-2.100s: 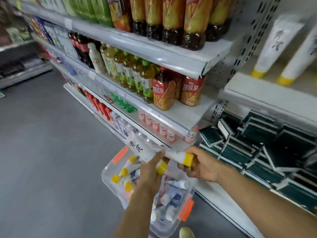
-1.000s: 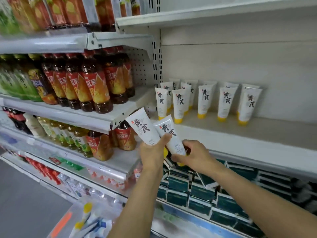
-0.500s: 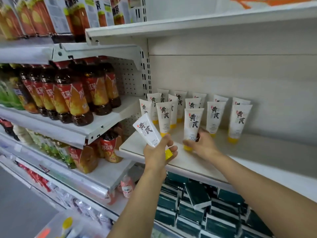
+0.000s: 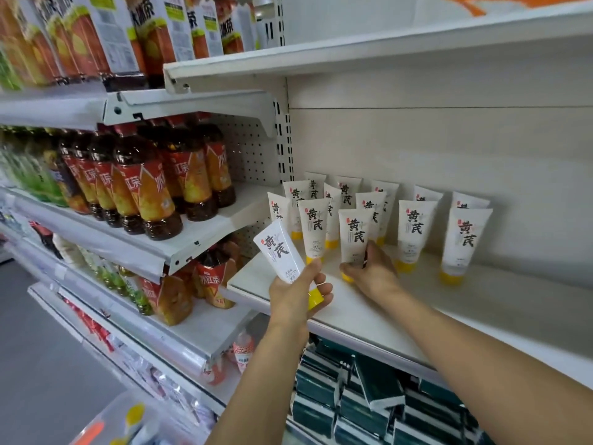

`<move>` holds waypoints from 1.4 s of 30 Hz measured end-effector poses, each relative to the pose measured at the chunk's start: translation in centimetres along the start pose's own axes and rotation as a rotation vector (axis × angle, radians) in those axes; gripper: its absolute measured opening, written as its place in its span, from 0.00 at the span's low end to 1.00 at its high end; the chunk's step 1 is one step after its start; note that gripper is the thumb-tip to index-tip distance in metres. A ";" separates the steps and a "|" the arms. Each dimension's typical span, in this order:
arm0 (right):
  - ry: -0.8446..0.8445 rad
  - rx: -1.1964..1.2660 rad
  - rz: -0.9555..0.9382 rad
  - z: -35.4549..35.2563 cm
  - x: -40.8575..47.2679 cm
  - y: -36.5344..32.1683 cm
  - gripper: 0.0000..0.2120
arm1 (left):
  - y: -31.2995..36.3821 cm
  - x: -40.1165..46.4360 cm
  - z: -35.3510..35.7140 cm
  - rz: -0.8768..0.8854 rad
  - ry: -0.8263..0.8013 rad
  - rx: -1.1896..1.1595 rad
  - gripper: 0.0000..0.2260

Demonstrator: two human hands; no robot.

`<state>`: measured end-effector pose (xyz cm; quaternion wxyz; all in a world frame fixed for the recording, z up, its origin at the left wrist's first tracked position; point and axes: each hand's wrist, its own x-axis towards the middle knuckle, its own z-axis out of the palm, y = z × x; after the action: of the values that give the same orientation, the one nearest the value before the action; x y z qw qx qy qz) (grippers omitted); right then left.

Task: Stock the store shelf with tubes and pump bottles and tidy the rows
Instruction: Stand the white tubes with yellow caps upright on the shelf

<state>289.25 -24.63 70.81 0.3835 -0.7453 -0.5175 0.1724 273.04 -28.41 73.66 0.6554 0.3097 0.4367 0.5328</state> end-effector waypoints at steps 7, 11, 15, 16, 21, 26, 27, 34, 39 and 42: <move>-0.014 0.021 -0.003 -0.1 0.1 0.0 0.24 | 0.0 0.1 0.1 0.013 -0.008 0.009 0.17; -0.028 0.064 -0.011 -0.1 0.1 0.3 0.24 | 0.0 -0.1 0.4 0.015 -0.024 0.029 0.13; 0.005 0.081 0.009 -0.4 -0.3 1.4 0.27 | -0.2 -0.1 0.5 0.054 -0.025 0.089 0.12; 0.016 0.077 0.008 -0.6 -0.4 1.8 0.26 | -0.3 -0.1 0.5 0.066 -0.016 0.100 0.12; -0.036 0.221 -0.080 -2.3 -2.9 1.4 0.06 | -0.9 -0.6 1.2 0.160 0.000 0.118 0.14; -0.522 0.543 -0.075 -4.6 -6.2 -0.5 0.04 | -2.0 -1.3 2.5 0.338 -0.043 0.208 0.18; -0.578 0.548 -0.079 -5.2 -6.6 -0.9 0.05 | -2.2 -1.5 2.9 0.353 -0.070 0.232 0.17; -0.438 0.386 -0.203 -7.1 -7.0 -0.3 0.11 | -3.2 -2.5 6.0 0.399 -0.312 0.399 0.09; -0.177 0.353 -0.131 -7.8 -5.7 2.5 0.16 | -4.6 -2.4 7.5 0.274 -0.365 0.471 0.14; -0.037 0.211 -0.051 -7.9 -4.6 4.3 0.20 | -5.5 -2.0 7.5 0.186 -0.398 0.509 0.22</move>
<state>295.30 -32.62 72.03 0.4544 -0.6840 -0.5223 0.2300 282.07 -31.24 72.51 0.5780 0.5999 0.3888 0.3934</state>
